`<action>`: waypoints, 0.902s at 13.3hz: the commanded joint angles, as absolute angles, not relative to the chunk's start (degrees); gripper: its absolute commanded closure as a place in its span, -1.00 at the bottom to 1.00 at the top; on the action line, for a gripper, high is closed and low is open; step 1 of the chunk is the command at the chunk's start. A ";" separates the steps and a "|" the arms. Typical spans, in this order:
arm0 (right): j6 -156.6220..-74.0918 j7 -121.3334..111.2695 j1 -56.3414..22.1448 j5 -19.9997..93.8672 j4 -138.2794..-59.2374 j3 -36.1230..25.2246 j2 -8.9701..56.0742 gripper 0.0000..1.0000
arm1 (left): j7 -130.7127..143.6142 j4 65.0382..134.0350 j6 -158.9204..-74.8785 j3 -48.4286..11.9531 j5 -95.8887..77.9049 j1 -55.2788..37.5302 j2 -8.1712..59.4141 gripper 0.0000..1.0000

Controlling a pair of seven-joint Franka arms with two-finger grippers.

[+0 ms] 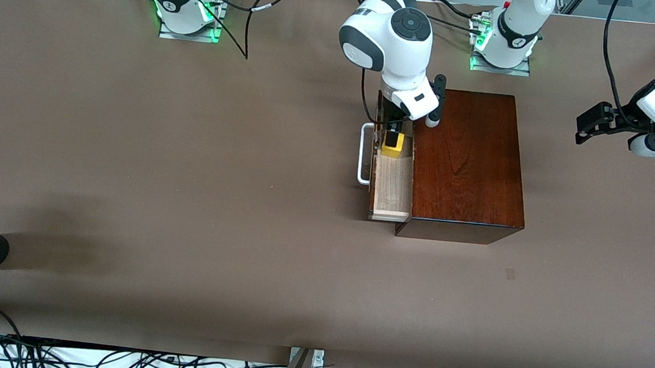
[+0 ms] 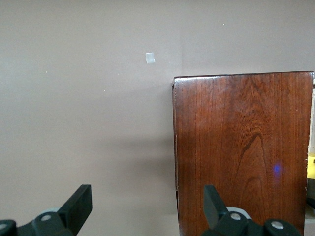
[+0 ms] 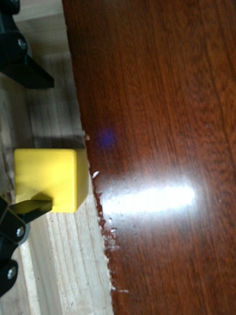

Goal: Open drawer, take yellow block, close drawer
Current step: 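Lower the right gripper into the drawer and grasp the yellow cube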

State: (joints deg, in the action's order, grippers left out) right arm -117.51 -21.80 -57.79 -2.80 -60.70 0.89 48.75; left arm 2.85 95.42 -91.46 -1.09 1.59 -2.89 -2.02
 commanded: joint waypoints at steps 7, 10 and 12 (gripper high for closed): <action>-117.51 -22.59 -58.36 -4.48 -58.45 0.09 49.83 -1.00 | 1.58 94.48 -90.18 -1.23 1.23 -2.99 -2.29 -1.00; -118.74 -22.50 -58.36 -5.27 -58.54 0.18 51.06 -1.00 | 1.58 94.39 -90.18 -1.23 1.23 -2.99 -2.29 -1.00; -119.27 -22.50 -58.36 -5.36 -58.54 0.18 51.33 -1.00 | 1.50 94.39 -90.09 -1.32 1.23 -2.99 -2.20 -1.00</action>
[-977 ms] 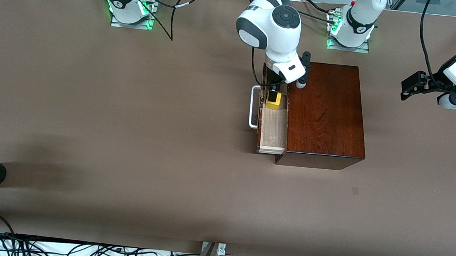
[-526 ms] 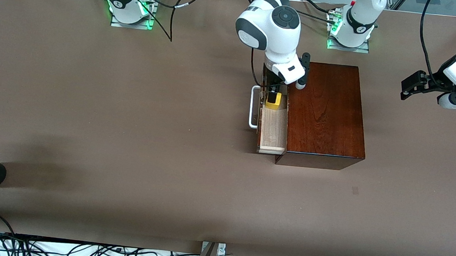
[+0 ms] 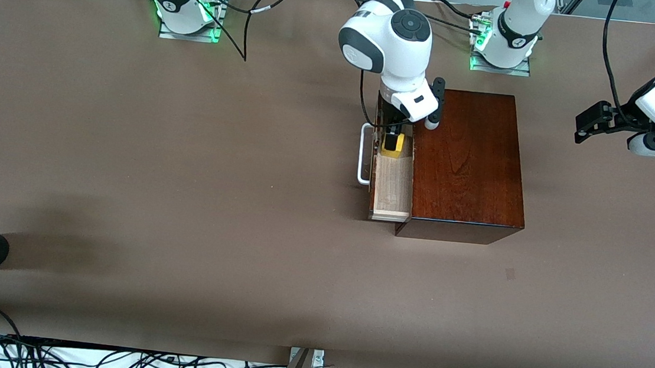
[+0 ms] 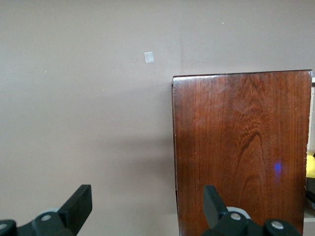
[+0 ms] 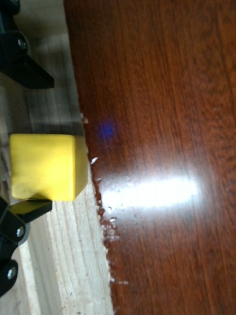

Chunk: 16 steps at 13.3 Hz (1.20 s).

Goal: Open drawer, take yellow block, close drawer
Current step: 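Lower the right gripper into the drawer and grasp the yellow cube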

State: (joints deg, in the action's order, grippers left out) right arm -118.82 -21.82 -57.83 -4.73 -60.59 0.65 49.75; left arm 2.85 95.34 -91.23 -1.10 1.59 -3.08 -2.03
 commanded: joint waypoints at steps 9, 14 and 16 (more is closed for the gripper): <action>-117.52 -22.67 -58.36 -6.23 -58.45 -0.26 50.98 1.00 | 1.93 94.31 -90.00 -2.02 1.23 -2.99 -2.29 -1.00; -108.82 -22.50 -58.36 -5.63 -53.62 0.44 46.24 1.00 | 2.28 94.31 -90.00 -2.02 1.14 -2.99 -2.20 -1.00; -106.97 -22.06 -58.27 -5.27 -53.61 0.44 43.26 1.00 | 2.37 94.31 -90.00 -2.02 1.14 -2.99 -2.20 -1.00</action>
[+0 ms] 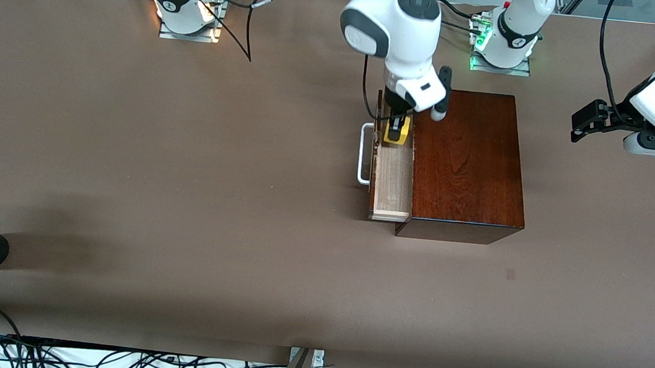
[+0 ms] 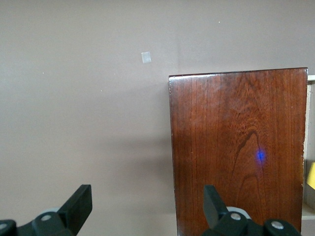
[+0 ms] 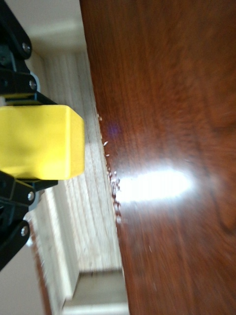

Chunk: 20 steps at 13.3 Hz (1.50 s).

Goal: Open drawer, take yellow block, close drawer
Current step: 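Lift the cube with the right gripper while the left gripper reaches the drawer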

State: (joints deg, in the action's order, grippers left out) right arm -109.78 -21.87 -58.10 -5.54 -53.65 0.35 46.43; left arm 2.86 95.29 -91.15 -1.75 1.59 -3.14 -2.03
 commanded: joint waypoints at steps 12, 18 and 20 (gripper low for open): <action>-96.51 -20.48 -35.89 -4.05 -55.45 -7.55 29.80 1.00 | 2.03 93.43 -85.28 -5.69 0.62 -3.51 -1.67 -1.00; -105.98 -17.67 -19.71 4.66 -87.13 -7.82 12.68 1.00 | -11.30 91.86 -82.17 -24.77 0.62 -3.87 5.78 -1.00; -106.78 -17.32 -16.89 4.48 -93.23 -7.82 11.60 1.00 | -19.91 88.53 -82.88 -29.33 0.44 -3.96 11.48 -1.00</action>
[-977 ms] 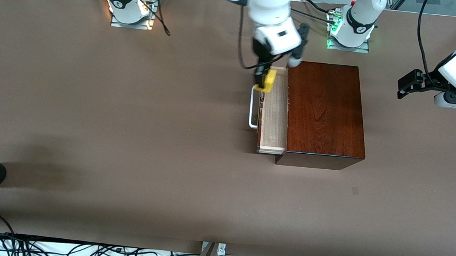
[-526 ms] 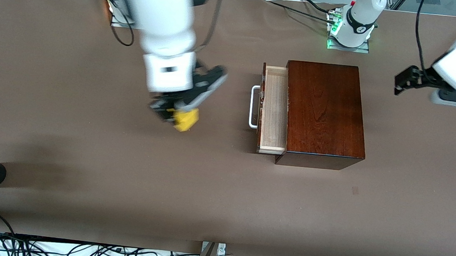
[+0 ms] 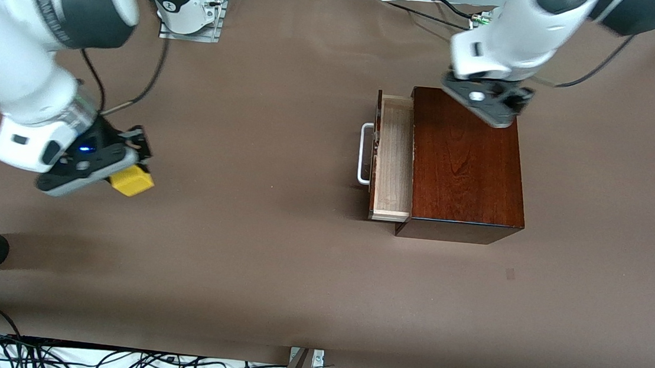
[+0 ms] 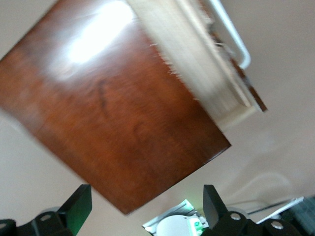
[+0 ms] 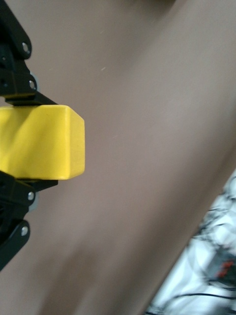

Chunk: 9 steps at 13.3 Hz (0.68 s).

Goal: Open drawer, take yellow block, close drawer
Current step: 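Lift the cube with the right gripper while the left gripper reaches the drawer, then push the drawer shut with the left gripper while the right gripper lowers the cube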

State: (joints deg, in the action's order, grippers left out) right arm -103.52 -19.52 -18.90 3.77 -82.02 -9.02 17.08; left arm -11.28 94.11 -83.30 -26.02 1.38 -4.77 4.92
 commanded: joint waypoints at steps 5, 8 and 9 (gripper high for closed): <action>-122.56 -13.20 -13.36 3.87 -110.88 -7.91 10.99 1.00 | -27.93 86.40 -96.29 -39.10 0.62 -5.00 25.02 -1.00; -139.78 -12.66 -12.05 4.04 -122.75 -7.74 12.30 1.00 | -39.24 86.66 -108.15 -38.93 3.32 -8.70 32.14 -1.00; -144.01 -12.57 -11.78 4.04 -126.00 -7.56 12.30 1.00 | -44.59 86.57 -111.50 -38.94 5.86 -9.83 34.26 -1.00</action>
